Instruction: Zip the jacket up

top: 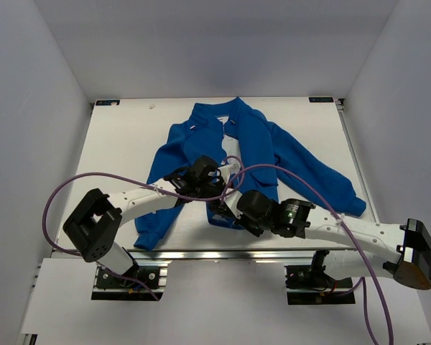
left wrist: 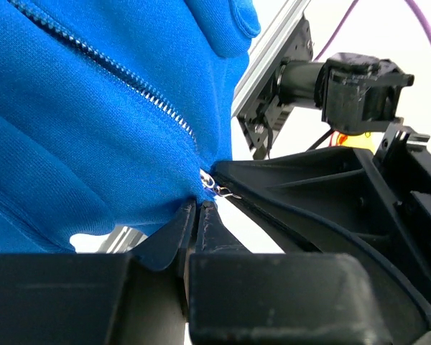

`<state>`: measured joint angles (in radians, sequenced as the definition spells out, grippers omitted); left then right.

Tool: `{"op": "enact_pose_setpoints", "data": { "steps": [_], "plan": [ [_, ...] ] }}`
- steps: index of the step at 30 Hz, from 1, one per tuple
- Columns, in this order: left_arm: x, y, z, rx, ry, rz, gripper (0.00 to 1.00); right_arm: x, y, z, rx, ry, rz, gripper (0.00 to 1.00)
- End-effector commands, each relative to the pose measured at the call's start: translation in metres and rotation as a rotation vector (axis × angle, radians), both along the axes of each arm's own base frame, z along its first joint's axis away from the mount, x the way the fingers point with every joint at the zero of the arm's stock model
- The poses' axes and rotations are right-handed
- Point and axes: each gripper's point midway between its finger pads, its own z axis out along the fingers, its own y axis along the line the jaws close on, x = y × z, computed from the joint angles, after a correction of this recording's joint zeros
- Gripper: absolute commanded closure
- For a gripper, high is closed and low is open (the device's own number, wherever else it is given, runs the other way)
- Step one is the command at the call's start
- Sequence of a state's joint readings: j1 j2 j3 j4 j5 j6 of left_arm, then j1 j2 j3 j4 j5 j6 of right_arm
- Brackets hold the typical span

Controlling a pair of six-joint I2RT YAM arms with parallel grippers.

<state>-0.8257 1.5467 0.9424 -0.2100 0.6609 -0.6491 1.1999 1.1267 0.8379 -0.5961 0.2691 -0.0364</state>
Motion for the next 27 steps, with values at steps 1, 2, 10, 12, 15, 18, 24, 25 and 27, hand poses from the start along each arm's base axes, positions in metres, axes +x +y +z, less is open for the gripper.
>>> {"op": "enact_pose_setpoints", "data": {
  "steps": [1,2,10,12,15,18,24,25,27],
  "plan": [
    [-0.010,0.002,0.015,-0.035,-0.040,-0.063,1.00,-0.012,0.043,0.034,0.179,0.071,0.121,1.00],
    [-0.010,0.003,0.014,-0.032,-0.042,-0.063,1.00,-0.012,0.043,0.034,0.179,0.076,0.123,1.00],
    [-0.014,0.003,0.015,-0.043,-0.051,-0.091,1.00,0.001,0.038,0.023,0.128,0.110,0.036,1.00],
    [-0.014,0.004,0.016,-0.041,-0.054,-0.093,1.00,0.005,0.038,0.023,0.133,0.118,0.024,0.95],
    [-0.014,0.005,0.015,-0.036,-0.058,-0.099,1.00,0.004,0.038,0.024,0.150,0.138,0.023,0.84],
    [-0.014,0.004,0.016,-0.040,-0.059,-0.102,1.00,0.001,0.039,0.023,0.159,0.160,0.034,0.82],
    [-0.015,0.004,0.015,-0.038,-0.052,-0.109,1.00,0.003,0.036,0.022,0.157,0.173,0.020,0.83],
    [-0.015,0.004,0.015,-0.036,-0.051,-0.107,1.00,0.003,0.035,0.021,0.153,0.175,0.018,0.83],
    [-0.014,0.004,0.015,-0.036,-0.052,-0.106,1.00,0.004,0.032,0.019,0.142,0.182,0.009,0.83]
  ]
}}
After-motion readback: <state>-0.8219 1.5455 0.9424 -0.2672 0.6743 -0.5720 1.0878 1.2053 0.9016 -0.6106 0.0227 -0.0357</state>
